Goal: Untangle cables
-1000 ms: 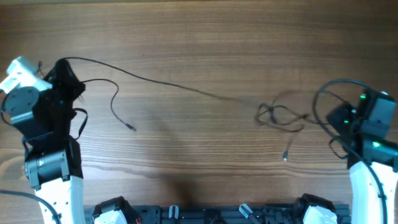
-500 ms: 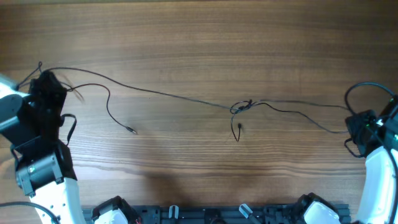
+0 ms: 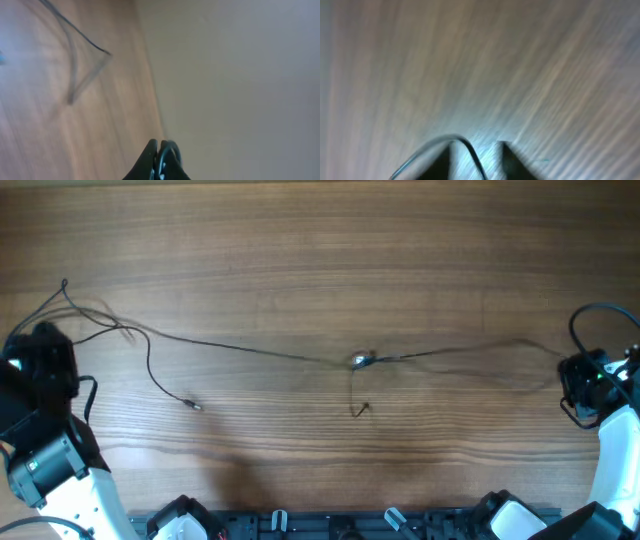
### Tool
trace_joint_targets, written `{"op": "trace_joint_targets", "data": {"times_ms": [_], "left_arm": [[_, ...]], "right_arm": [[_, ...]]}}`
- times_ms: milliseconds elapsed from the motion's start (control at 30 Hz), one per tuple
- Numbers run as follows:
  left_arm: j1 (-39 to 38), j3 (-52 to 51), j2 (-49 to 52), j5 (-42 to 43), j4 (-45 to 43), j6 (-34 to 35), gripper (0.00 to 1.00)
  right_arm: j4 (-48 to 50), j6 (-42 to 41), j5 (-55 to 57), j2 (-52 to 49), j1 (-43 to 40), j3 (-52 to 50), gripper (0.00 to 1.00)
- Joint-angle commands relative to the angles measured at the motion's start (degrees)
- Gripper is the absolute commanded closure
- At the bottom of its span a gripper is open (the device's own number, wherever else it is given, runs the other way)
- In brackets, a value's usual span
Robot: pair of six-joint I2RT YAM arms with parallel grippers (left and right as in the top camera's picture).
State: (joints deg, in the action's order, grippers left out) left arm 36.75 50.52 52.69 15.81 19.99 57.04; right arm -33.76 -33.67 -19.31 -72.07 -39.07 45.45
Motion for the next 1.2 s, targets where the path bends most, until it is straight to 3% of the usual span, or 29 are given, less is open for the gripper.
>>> {"op": "trace_joint_targets", "data": {"times_ms": [0, 233, 367, 533, 600, 633, 733, 800, 1000, 1100, 1167], "left_arm": [[-5.3, 0.8, 1.5, 13.8, -1.4, -4.6, 0.96], [-18.5, 0.8, 7.1, 14.8, 3.1, -11.3, 0.96], [-26.3, 0.8, 12.3, 14.8, 3.5, -13.4, 0.96], [-34.2, 0.8, 20.2, 14.7, 3.7, -13.4, 0.91], [-36.2, 0.8, 23.2, 14.5, 3.7, -13.4, 0.78], [-36.8, 0.8, 24.8, 14.5, 3.7, -13.4, 0.52], [-37.8, 0.8, 27.9, 14.6, 4.0, -13.4, 0.1], [-38.6, 0.8, 29.2, 14.6, 4.8, -13.4, 0.03], [-42.8, 0.8, 30.8, 14.1, 8.1, -13.4, 0.21], [-48.2, 0.8, 30.8, 8.5, 8.3, -13.4, 0.38], [-51.9, 0.8, 30.8, 3.6, 8.2, -13.4, 0.38]], "right_arm": [[-0.2, 4.9, -11.7, -0.7, 0.4, 0.4, 0.32], [-3.1, 8.5, -12.5, -0.7, 7.0, 0.4, 0.27], [-3.8, 13.8, -14.2, -0.7, 15.0, 0.4, 0.27], [-3.3, 14.2, -13.5, -0.7, 26.2, 0.2, 0.27], [-3.1, 14.0, -11.7, -0.7, 29.1, 0.2, 0.27], [-3.1, 13.9, -10.4, -0.7, 30.4, 0.2, 0.27], [-3.2, 14.0, -9.2, -0.7, 32.9, 0.2, 0.27], [-3.1, 14.0, -9.1, -0.7, 34.1, 0.2, 0.26], [-3.0, 13.6, -8.5, -0.7, 34.9, 0.2, 0.24], [-3.0, 10.9, -8.1, -0.9, 34.9, 0.2, 0.24], [-3.0, 10.8, -8.1, -0.9, 34.9, 0.2, 0.24]]}}
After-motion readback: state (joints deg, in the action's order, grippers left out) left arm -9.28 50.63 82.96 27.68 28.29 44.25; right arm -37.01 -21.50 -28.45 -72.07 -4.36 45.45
